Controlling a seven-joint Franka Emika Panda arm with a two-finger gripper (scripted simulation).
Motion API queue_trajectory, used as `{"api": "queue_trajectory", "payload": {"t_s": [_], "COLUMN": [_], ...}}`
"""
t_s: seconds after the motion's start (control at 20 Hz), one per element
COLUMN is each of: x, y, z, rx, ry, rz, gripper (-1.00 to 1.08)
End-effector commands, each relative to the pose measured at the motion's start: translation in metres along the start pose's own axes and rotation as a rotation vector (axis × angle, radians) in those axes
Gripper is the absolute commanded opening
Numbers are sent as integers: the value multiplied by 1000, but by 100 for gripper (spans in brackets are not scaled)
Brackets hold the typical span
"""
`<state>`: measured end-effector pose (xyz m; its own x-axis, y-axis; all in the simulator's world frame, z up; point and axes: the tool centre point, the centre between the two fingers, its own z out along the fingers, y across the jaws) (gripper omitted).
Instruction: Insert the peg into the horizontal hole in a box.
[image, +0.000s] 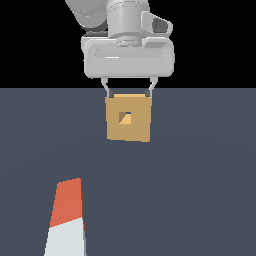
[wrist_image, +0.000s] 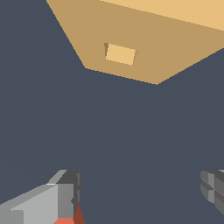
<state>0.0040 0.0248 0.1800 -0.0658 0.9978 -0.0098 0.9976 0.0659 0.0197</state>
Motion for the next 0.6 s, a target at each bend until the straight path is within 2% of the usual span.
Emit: {"api": "queue_trajectory", "payload": {"t_s": [0.0,0.3,0.55], "x": [0,-8,-25], "y": [0,-4,-13], "z": [0,4,12], "rx": [0,1,2], "ry": [0,0,1], "rz": [0,-10,-32], "gripper": [100,100,100]}}
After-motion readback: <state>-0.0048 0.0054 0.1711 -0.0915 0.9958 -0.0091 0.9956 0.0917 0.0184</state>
